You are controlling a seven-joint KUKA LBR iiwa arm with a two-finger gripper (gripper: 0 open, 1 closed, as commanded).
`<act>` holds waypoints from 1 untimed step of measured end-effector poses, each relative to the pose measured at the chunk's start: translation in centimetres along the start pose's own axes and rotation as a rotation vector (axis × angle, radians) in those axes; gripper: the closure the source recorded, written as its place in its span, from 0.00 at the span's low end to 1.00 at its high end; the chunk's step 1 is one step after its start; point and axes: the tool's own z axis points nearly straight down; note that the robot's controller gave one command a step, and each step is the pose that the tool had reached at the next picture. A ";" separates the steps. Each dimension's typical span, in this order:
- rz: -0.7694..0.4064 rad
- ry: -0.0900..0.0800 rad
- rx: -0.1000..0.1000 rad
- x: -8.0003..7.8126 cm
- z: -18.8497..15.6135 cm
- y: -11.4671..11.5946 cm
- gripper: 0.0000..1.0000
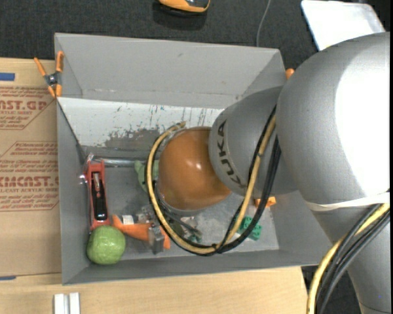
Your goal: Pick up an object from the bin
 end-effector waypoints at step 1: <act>-0.001 0.010 0.000 0.2 -3.1 0.0 1.00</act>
Offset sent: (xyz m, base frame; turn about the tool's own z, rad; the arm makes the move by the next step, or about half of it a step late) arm -0.0029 -0.0008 0.0699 -0.0008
